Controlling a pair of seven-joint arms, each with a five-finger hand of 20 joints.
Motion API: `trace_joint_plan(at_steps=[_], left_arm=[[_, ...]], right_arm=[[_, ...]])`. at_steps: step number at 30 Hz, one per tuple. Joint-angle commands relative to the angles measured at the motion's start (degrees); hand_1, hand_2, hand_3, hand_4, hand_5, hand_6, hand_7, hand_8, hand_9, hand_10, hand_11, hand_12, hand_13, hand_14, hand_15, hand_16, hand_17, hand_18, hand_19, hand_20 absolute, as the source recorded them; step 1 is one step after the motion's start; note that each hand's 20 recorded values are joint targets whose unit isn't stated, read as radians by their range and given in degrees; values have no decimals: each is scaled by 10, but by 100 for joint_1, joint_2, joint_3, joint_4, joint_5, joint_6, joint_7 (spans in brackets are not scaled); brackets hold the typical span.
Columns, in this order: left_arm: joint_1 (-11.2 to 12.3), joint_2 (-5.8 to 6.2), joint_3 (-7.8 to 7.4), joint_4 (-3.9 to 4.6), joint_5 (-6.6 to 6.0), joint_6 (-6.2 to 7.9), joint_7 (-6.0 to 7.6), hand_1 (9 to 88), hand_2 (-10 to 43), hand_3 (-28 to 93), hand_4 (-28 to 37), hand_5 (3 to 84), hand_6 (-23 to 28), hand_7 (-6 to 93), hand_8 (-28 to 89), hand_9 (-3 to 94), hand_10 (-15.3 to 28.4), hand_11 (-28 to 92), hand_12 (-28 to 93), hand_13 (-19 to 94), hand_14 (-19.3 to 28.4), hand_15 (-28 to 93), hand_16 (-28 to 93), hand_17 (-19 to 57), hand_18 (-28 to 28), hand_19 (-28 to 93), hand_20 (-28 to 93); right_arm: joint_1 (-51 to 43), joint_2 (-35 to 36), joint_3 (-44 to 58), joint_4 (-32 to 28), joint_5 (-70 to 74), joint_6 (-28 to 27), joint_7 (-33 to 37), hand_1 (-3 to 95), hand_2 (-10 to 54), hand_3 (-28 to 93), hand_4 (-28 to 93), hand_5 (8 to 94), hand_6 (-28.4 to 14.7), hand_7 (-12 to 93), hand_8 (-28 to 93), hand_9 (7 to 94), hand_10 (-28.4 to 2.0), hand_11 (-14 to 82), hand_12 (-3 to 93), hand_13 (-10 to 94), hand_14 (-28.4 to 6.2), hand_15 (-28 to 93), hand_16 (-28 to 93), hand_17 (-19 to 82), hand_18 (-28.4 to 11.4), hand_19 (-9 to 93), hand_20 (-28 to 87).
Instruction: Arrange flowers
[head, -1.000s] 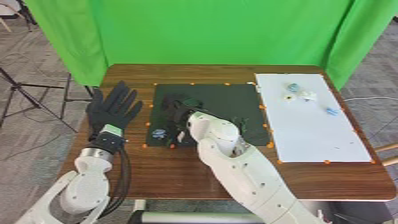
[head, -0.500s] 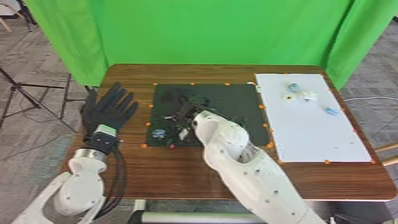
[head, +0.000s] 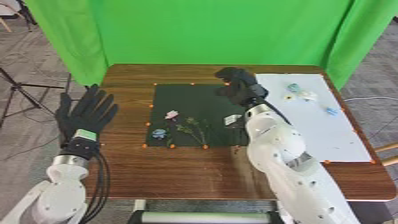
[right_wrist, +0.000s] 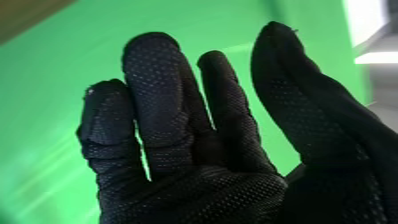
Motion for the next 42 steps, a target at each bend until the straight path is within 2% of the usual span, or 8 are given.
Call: trace_joint_plan(at_steps=[1,3,15,21,24,27,32,42], left_arm=[[249,66,-114,-133,-84,-56,237,190,210,643,-283,385,67,106,-77,307,131,166,96,216,140,313,-84,-53,135,349,94],[234,64,-61,-133,-133,6,252,189,210,645,-283,385,66,105,-77,308,130,165,96,218,140,312,-83,-54,136,349,94],[295,34,-78,-159,-65,-54,273,194,206,649,-283,387,63,108,-78,308,126,163,100,229,136,309,-78,-54,137,351,97],[311,59,-35,-167,-99,-31,336,196,206,647,-283,387,63,110,-79,309,125,162,100,231,135,309,-78,-54,138,350,97],[264,57,-3,-156,-90,-19,304,194,206,650,-283,387,63,111,-79,309,125,162,100,231,135,309,-78,-54,138,350,97],[220,79,36,-154,-100,-34,329,194,206,651,-283,387,63,111,-79,309,125,161,100,231,135,310,-77,-54,138,350,97],[111,110,119,-127,22,-92,309,197,194,669,-283,387,63,111,-79,309,124,162,101,230,136,310,-76,-54,137,349,97],[13,77,205,-109,46,-73,201,211,182,687,-283,388,63,115,-80,309,123,167,103,230,138,319,-74,-52,136,347,97]], right_arm=[[136,1063,645,365,42,-321,904,403,-51,807,-245,473,-60,157,-116,497,-161,105,127,656,-118,639,194,423,-183,882,244],[270,1233,739,526,-88,-484,1086,402,-51,806,-244,470,-63,153,-112,487,-164,103,126,654,-121,636,194,423,-186,883,242],[909,1538,843,1301,312,-1800,2388,381,-58,784,-238,438,-94,112,-96,417,-203,91,114,635,-151,645,182,417,-211,891,211],[1081,1604,854,1637,511,-2069,2627,376,-64,773,-233,430,-112,88,-86,402,-219,92,108,635,-156,659,180,420,-218,905,194],[1029,1678,935,1736,631,-2103,2669,374,-69,769,-231,413,-121,76,-81,383,-225,86,108,628,-159,666,181,418,-221,909,185],[954,1744,953,1826,533,-2007,2588,383,-86,773,-235,404,-122,75,-76,369,-223,90,106,616,-161,673,176,414,-222,913,171],[829,1881,979,1986,423,-2026,2431,438,-95,794,-264,405,-103,100,-91,369,-184,111,82,644,-144,659,165,416,-214,912,125],[896,1883,993,2271,757,-2347,2589,445,-95,795,-281,379,-113,88,-94,354,-184,115,78,646,-138,666,172,421,-209,917,122]])
